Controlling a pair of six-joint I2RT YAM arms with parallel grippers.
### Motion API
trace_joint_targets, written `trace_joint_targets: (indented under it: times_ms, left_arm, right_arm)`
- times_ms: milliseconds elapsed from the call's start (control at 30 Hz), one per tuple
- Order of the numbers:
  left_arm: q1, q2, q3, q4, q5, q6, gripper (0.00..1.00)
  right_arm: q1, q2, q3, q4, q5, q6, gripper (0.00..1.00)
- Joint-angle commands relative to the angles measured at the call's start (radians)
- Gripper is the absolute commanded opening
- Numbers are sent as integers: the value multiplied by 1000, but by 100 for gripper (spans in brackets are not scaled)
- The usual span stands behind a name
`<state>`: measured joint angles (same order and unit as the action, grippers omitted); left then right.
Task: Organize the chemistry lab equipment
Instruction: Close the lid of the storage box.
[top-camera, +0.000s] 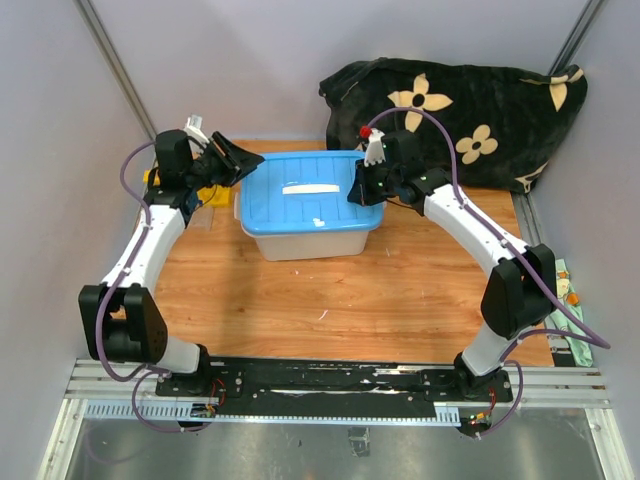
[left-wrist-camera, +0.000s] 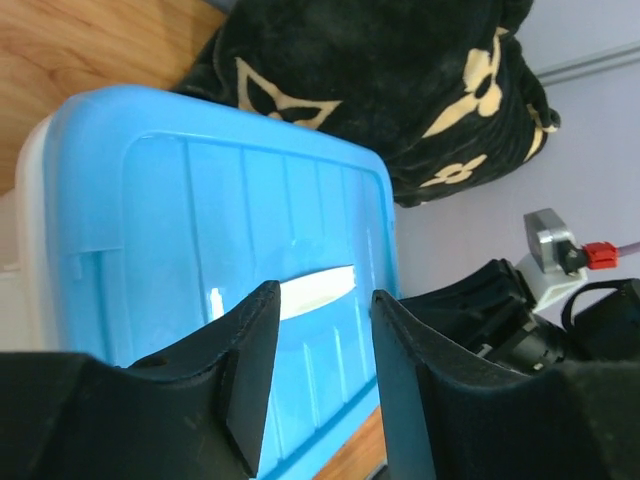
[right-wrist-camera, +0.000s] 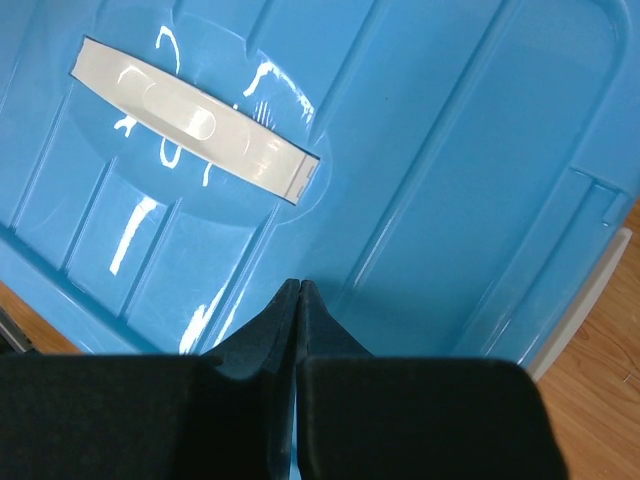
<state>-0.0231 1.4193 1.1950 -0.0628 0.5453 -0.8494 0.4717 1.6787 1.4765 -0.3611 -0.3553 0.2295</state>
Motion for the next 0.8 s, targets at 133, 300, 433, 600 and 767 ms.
trace_joint_targets:
  times_ms: [133, 300, 433, 600, 767]
  left_arm:
    - [2, 88, 77, -137, -11, 118, 35]
    - [2, 114, 112, -212, -28, 163, 22]
    - [2, 122, 146, -272, -66, 208, 15]
    - [-1, 149, 196, -342, -78, 258, 14]
    - [-21, 185, 221, -391, -84, 291, 14]
  right_arm:
    - [8, -6, 28, -17, 9, -24, 1]
    - [10, -5, 26, -16, 8, -22, 1]
    - [10, -7, 25, -17, 9, -24, 1]
    - [10, -7, 23, -17, 7, -24, 1]
    - [11, -11, 18, -16, 10, -24, 1]
